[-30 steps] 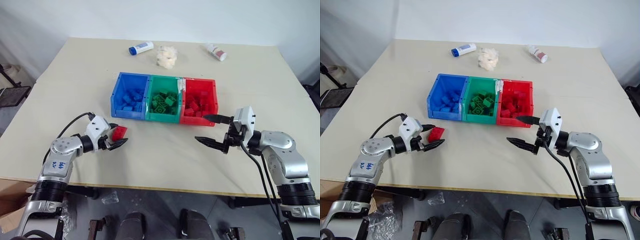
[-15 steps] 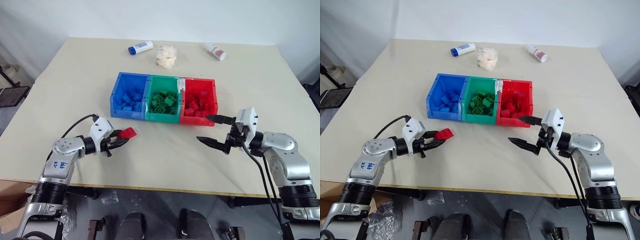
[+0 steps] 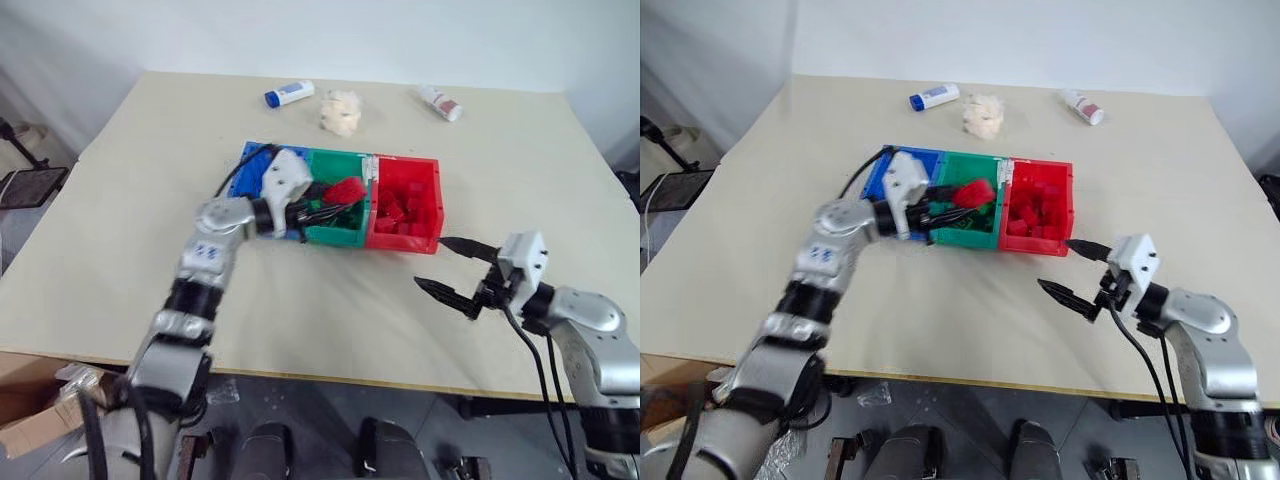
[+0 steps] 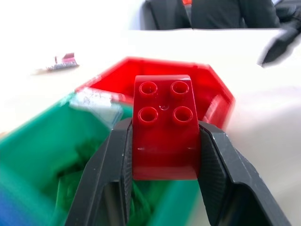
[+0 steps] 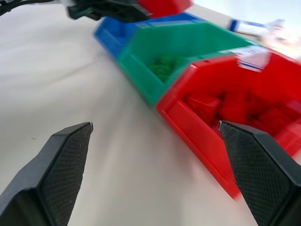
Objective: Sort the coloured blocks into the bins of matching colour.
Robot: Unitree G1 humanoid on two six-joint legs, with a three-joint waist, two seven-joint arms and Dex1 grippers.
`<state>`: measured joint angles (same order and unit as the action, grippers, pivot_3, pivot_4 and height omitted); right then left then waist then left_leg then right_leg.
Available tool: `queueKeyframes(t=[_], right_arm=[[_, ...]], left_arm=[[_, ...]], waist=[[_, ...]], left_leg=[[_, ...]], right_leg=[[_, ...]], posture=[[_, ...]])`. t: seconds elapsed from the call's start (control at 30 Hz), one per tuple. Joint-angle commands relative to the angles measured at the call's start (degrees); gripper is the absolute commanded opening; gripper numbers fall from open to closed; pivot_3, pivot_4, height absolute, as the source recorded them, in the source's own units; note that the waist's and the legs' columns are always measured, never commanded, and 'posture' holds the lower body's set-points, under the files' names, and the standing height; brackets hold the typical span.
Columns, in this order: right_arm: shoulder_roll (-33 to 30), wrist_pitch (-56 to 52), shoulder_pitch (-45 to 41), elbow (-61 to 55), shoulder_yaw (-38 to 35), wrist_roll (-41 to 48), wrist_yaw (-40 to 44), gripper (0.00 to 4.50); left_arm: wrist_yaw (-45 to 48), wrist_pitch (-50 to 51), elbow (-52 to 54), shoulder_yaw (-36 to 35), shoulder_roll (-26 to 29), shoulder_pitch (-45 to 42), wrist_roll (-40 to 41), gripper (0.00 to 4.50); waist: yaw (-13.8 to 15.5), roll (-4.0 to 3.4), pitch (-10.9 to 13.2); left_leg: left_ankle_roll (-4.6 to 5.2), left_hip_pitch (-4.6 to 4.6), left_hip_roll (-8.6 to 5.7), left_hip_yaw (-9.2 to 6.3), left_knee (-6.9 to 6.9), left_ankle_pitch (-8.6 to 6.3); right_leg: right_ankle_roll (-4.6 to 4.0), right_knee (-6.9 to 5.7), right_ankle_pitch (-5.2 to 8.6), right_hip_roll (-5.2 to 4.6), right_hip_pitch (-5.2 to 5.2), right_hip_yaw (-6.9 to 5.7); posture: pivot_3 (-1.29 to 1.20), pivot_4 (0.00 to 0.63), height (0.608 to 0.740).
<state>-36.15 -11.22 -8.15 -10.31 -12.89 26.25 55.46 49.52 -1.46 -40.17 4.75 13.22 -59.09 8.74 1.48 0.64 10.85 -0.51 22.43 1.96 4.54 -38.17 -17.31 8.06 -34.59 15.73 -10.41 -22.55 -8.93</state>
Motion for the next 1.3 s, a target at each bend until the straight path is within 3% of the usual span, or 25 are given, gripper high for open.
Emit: queueKeyframes(t=[0.03,0.23,0.37,0.53,0.67,0.8,1.1,1.3], right_arm=[[0.8,0.1,3.8,-6.9,-2.8,1.6,-3.4,4.5],[2.0,-0.4,10.4,-12.9,-4.4,2.2,-8.0,4.5],[2.4,-0.6,12.7,-15.4,-4.9,2.5,-10.0,4.5],[1.4,-0.9,13.2,-15.5,-5.4,3.2,-10.1,4.5],[-0.1,-1.1,10.9,-13.3,-4.8,3.4,-8.5,4.5],[-3.2,-1.1,4.6,-7.3,-2.6,3.1,-3.7,4.5],[-7.0,2.4,-9.7,10.4,4.0,-1.0,7.6,4.5],[-7.7,6.5,-18.2,23.0,7.1,-4.9,13.2,4.5]], left_arm=[[-0.4,-8.5,-12.2,-0.4,-3.6,-8.0,-1.7,1.48],[-3.4,-14.0,-27.0,-2.3,-9.6,-17.1,-3.2,1.48],[-5.6,-14.8,-31.1,-3.7,-12.1,-19.8,-3.9,2.8],[-0.1,-16.9,-30.2,-4.6,-9.8,-18.2,-4.2,4.36],[5.9,-17.1,-27.3,-5.2,-6.0,-15.8,-3.3,4.36],[16.6,-9.8,-15.5,-6.8,4.1,-6.8,0.3,4.36],[19.0,2.8,14.1,-12.1,21.8,18.7,5.8,4.36],[16.1,6.5,22.9,-19.0,29.5,33.3,8.6,4.36]], waist=[[0.0,0.04,0.0],[-0.1,0.09,0.1],[0.0,0.15,0.1],[-0.3,0.15,0.1],[-0.4,0.15,0.1],[-1.7,0.14,0.1],[-1.5,0.15,0.1],[-1.6,0.14,0.1]], left_leg=[[0.01,0.02,0.0,0.0,0.01,0.0],[0.11,0.05,-0.06,0.07,0.16,-0.07],[0.15,0.16,-0.07,0.05,0.1,-0.09],[0.19,0.18,-0.07,0.05,0.09,-0.11],[0.19,0.16,-0.07,0.06,0.08,-0.1],[0.21,0.11,-0.06,0.11,0.04,-0.09],[0.19,0.04,-0.04,0.1,-0.04,-0.08],[0.18,-0.02,-0.02,0.1,-0.1,-0.07]], right_leg=[[0.02,0.04,-0.01,0.0,0.0,0.0],[0.18,0.38,-0.09,-0.01,0.01,0.02],[0.22,0.46,-0.12,-0.01,0.0,0.01],[0.25,0.5,-0.15,-0.01,0.0,0.02],[0.24,0.48,-0.16,-0.01,-0.01,0.03],[0.22,0.39,-0.2,-0.01,-0.02,0.11],[0.22,0.23,-0.2,-0.02,0.0,0.15],[0.21,0.08,-0.2,-0.04,0.01,0.19]], posture=[[0.0,0.15,0.74],[0.0,0.15,0.74],[0.0,0.15,0.74],[0.0,0.15,0.74],[0.0,0.15,0.74],[0.0,0.15,0.74],[0.0,0.15,0.74],[0.0,0.15,0.74]])
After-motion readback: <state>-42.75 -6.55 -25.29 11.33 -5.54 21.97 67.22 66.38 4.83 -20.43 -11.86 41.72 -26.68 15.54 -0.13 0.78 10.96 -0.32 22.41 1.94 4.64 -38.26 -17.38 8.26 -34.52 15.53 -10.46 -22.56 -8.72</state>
